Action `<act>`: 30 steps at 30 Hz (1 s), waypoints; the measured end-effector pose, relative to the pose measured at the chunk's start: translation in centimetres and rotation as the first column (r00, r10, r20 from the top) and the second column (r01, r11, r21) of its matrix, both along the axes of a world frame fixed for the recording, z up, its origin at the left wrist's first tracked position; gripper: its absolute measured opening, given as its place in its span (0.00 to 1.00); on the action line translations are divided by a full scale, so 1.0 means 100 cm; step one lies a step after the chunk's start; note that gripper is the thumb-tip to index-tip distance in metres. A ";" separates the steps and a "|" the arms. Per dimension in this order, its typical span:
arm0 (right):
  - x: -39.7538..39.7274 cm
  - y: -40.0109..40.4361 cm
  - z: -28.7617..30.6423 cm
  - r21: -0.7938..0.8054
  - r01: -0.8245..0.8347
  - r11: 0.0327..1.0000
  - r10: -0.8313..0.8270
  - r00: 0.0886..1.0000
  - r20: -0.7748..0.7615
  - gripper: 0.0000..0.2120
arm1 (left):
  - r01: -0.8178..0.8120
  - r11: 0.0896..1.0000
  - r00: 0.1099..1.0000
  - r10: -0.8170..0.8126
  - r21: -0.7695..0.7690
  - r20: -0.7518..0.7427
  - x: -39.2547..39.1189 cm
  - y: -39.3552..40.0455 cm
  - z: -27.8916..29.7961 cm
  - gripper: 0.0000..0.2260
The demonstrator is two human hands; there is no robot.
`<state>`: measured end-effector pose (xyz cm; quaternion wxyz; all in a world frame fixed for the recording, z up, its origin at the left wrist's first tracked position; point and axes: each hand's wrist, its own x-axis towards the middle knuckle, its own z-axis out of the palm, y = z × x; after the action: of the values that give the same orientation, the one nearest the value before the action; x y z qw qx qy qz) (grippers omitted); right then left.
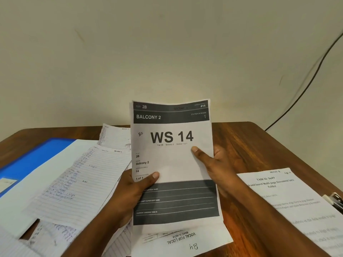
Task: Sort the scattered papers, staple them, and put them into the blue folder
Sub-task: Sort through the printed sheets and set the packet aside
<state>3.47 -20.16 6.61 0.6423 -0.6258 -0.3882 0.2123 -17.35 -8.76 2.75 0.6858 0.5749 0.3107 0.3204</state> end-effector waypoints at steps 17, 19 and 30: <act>-0.015 -0.011 -0.008 -0.538 -0.028 0.842 0.415 0.670 0.616 0.37 | -0.431 0.855 0.803 0.509 -0.288 0.311 -0.070 0.084 0.030 0.16; -0.029 -0.012 -0.009 -0.639 -0.079 0.765 0.547 0.604 0.580 0.41 | -0.488 0.819 0.754 0.569 -0.301 0.327 -0.082 0.101 0.026 0.20; -0.027 -0.023 0.000 -0.785 0.288 0.549 0.654 0.437 0.618 0.45 | -0.632 0.657 0.575 0.753 -0.411 0.320 -0.143 0.150 0.016 0.32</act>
<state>0.74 -22.44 6.64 -0.0547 -0.7999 -0.5909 0.0891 -31.61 6.21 4.40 0.6234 0.2191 0.3762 0.6496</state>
